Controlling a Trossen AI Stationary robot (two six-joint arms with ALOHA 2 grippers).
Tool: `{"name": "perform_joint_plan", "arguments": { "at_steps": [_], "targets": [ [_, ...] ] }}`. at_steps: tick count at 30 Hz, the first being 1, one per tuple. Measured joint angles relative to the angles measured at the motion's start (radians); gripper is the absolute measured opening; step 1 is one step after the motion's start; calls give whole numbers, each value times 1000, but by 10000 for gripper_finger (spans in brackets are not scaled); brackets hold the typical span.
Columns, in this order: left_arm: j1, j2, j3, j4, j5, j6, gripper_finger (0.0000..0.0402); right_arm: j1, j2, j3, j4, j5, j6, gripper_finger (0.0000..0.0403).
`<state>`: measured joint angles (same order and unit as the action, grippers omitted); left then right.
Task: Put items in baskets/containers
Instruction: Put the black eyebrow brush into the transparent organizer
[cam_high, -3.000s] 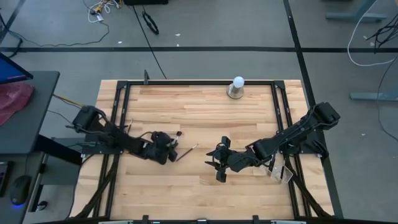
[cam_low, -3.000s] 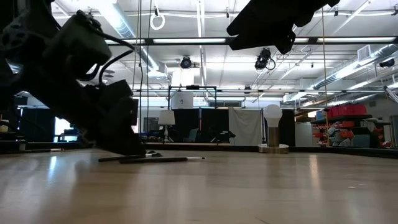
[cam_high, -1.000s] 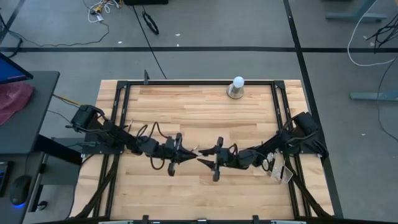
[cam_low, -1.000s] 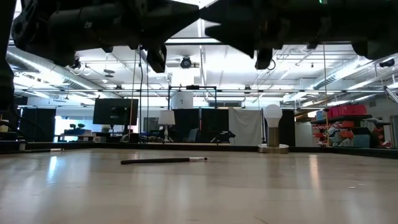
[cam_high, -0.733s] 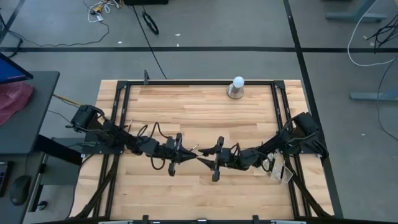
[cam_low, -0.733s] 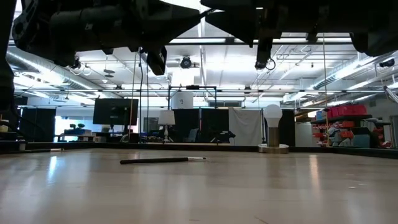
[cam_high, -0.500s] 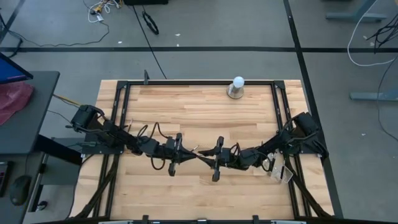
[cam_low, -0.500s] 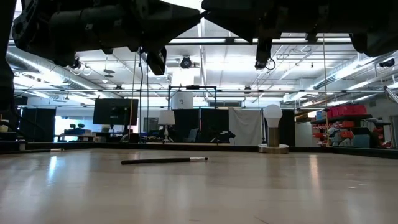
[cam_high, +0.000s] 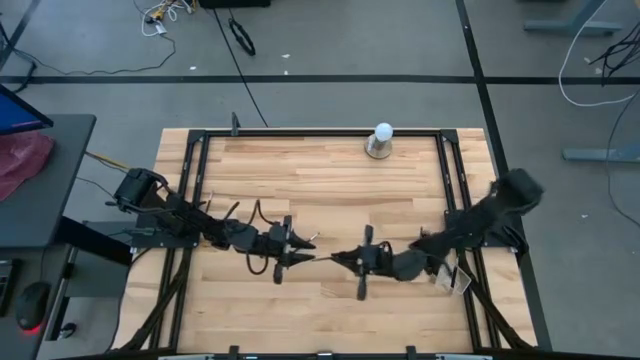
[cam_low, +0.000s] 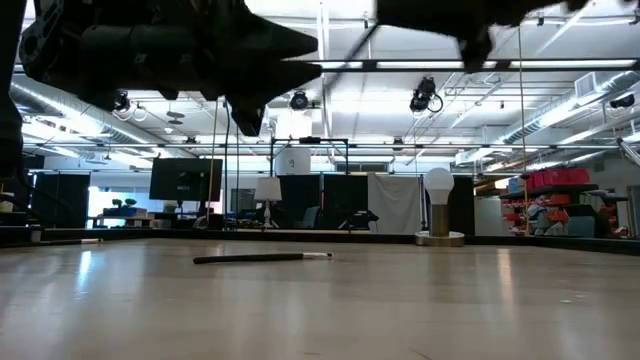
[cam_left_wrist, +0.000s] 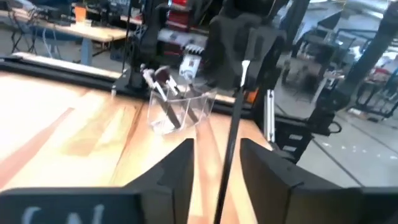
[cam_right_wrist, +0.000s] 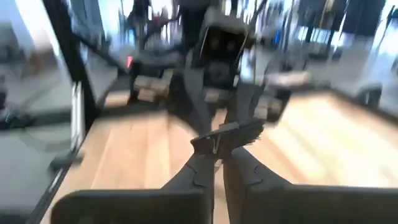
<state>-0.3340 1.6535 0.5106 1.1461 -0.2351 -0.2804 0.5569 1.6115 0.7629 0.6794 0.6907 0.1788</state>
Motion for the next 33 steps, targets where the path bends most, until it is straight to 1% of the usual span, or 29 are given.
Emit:
{"name": "perform_joint_plan", "arguments": {
  "at_steps": [4, 7, 9, 13, 16, 19, 24, 27, 28, 31, 33],
  "targets": [
    [0, 0, 0, -38, -5, -22, 160, 75, -176, 90, -533, 1, 255, 9],
    [0, 0, 0, -47, -15, -23, 168, 147, -239, 201, -902, -4, 437, 9],
    [0, 0, 0, -50, -16, -23, 169, 195, -260, 285, -1094, -20, 546, 9],
    [0, 0, 0, -59, -25, -23, 169, 292, -269, 443, -1406, -63, 783, 8],
    [0, 0, 0, -72, -26, -23, 170, 369, -269, 520, -1589, -78, 983, 8],
    [0, 0, 0, -82, -26, -23, 170, 455, -269, 561, -1771, -88, 1223, 8],
    [0, 0, 0, -93, -26, -23, 170, 578, -267, 567, -2053, -194, 1670, 8],
    [0, 0, 0, -96, -26, -23, 170, 638, -267, 567, -2233, -218, 1899, 8],
    [0, 0, 0, -97, -26, -23, 170, 653, -268, 565, -2254, -232, 1959, 8],
    [0, 0, 0, -100, -26, -23, 170, 674, -281, 522, -2247, -280, 2002, 8],
    [0, 0, 0, -103, -30, -23, 170, 677, -280, 493, -2250, -354, 2031, 8]
  ]
}}
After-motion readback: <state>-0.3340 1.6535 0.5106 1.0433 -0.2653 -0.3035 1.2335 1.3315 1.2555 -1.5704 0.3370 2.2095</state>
